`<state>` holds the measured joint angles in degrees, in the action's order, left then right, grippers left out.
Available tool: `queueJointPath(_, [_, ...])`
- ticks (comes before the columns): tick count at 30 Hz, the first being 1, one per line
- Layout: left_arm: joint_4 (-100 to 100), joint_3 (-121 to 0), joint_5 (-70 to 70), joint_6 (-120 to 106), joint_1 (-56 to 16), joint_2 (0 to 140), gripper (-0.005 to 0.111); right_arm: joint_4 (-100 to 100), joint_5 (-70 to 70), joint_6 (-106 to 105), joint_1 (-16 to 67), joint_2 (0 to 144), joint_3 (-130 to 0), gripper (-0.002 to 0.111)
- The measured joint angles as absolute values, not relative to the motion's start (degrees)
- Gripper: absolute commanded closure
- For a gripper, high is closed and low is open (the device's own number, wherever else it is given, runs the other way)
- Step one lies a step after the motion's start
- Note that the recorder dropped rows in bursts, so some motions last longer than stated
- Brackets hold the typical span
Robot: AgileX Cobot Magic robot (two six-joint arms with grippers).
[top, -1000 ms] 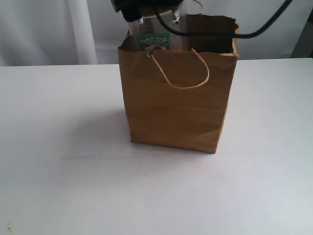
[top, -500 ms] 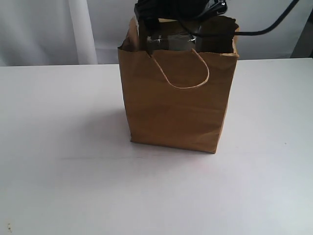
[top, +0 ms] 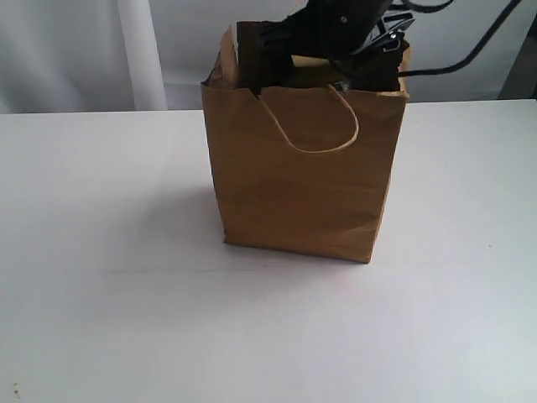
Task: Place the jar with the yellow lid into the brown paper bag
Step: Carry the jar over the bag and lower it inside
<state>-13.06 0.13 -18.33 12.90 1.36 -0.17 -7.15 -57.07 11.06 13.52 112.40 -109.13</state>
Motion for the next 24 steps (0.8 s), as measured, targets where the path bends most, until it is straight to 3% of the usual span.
queueJointPath(8, [-13.06, 0.13, -18.33, 12.9, 1.36, -0.17, 0.106, -4.85, -54.11, 9.15, 13.52, 121.69, -109.08, 0.108])
queueJointPath(24, [-13.06, 0.13, -18.33, 12.9, 1.36, -0.17, 0.106, -4.43, -55.24, 8.92, 13.52, 123.19, -109.19, 0.108])
